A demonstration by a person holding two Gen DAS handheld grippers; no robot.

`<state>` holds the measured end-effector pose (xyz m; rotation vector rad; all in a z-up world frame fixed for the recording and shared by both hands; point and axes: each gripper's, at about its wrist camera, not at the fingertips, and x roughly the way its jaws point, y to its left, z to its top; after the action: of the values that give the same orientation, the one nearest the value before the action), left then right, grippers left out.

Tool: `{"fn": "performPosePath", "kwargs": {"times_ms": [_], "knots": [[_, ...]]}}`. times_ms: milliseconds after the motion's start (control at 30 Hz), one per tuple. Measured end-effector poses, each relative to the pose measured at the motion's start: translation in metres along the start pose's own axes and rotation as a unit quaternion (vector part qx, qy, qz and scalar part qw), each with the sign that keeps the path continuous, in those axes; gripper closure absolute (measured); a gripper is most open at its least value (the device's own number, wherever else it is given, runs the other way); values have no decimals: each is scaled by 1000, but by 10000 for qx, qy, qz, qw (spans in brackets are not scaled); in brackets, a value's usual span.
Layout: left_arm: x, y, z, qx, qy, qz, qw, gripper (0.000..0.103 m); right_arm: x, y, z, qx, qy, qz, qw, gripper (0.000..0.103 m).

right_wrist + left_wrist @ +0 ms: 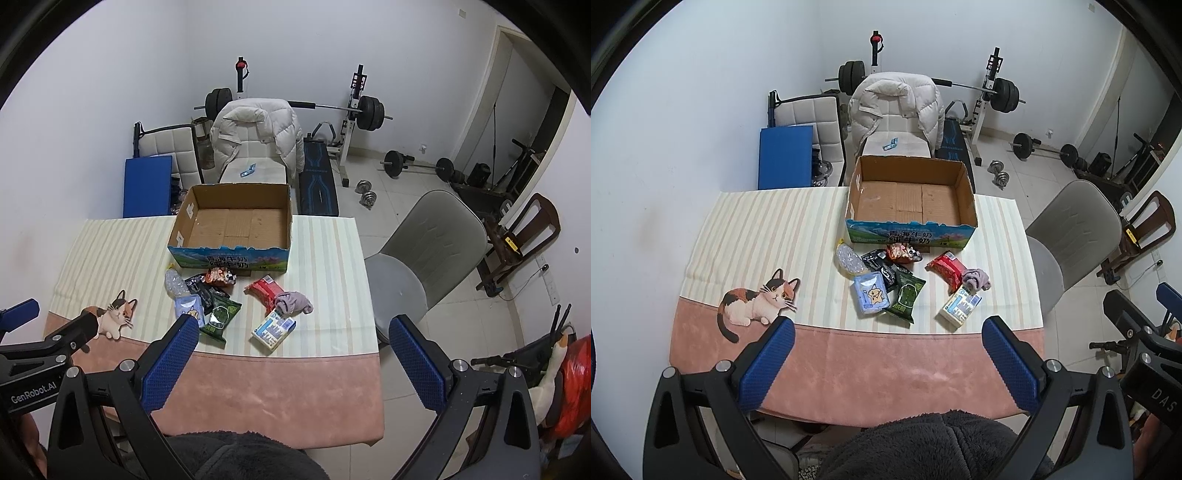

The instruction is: Organize soft objects

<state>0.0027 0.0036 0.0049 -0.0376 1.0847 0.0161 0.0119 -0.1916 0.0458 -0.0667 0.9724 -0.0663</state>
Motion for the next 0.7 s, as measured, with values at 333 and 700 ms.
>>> {"fn": "performPosePath", "kwargs": {"times_ms": [333,700], "knots": [[-1,10,9,-42,-42,-6,10000,0,-1,2,5,-26,-24,-17,10000,0],[-2,12,10,-39,-91,0,10000,0,-2,5,4,-8,-94,-28,10000,0]]}}
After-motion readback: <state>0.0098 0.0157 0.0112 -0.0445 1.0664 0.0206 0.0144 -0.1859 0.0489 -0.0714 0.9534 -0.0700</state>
